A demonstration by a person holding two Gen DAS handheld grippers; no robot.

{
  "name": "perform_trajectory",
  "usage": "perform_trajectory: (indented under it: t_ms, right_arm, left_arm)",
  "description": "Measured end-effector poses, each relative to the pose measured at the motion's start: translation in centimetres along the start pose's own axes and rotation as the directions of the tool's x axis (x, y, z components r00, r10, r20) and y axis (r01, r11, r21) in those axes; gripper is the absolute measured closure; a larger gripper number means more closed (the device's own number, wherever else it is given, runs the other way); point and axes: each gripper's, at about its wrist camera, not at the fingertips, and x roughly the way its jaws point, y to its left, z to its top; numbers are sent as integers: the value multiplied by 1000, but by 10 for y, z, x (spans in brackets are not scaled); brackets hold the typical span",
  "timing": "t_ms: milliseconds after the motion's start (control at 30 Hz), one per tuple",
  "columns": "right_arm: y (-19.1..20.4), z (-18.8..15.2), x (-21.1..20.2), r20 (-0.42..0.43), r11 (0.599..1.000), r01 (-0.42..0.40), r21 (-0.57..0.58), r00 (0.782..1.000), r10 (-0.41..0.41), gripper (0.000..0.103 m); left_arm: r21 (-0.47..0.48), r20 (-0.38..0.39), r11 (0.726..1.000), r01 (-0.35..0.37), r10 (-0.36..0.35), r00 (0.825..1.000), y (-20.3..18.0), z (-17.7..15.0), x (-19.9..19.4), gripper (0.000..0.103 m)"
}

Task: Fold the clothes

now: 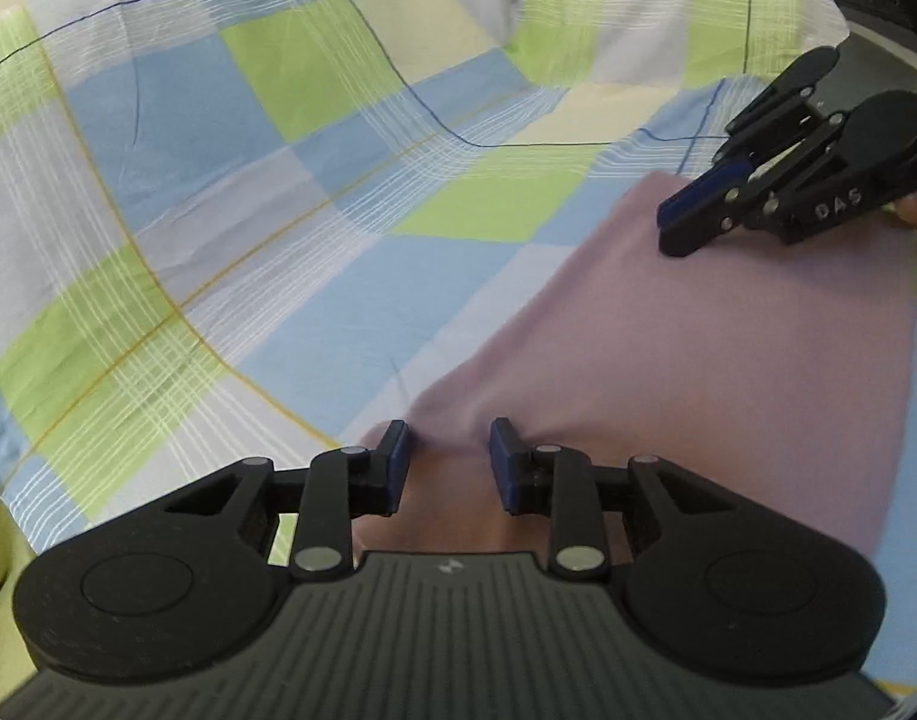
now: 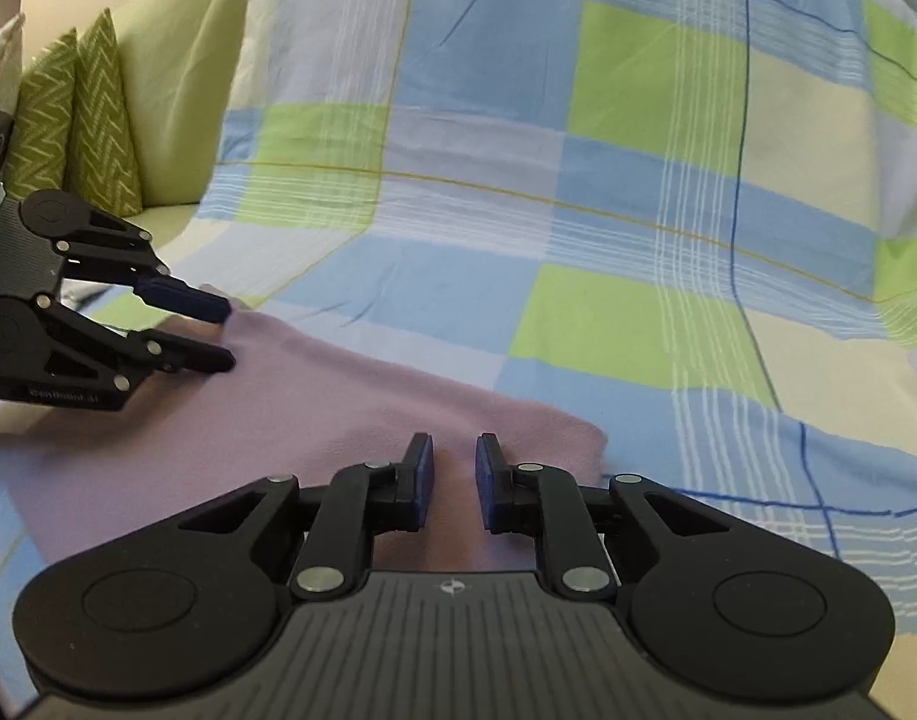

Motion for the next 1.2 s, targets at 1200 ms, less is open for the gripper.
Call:
perform_trajectory:
  t_ms: [1200]
  right_arm:
    - [57,-49,-98,-182,959,-265,99,943,279,81]
  left_arm:
    - [40,-12,999,14,-14,1000,-50,-26,-80,81]
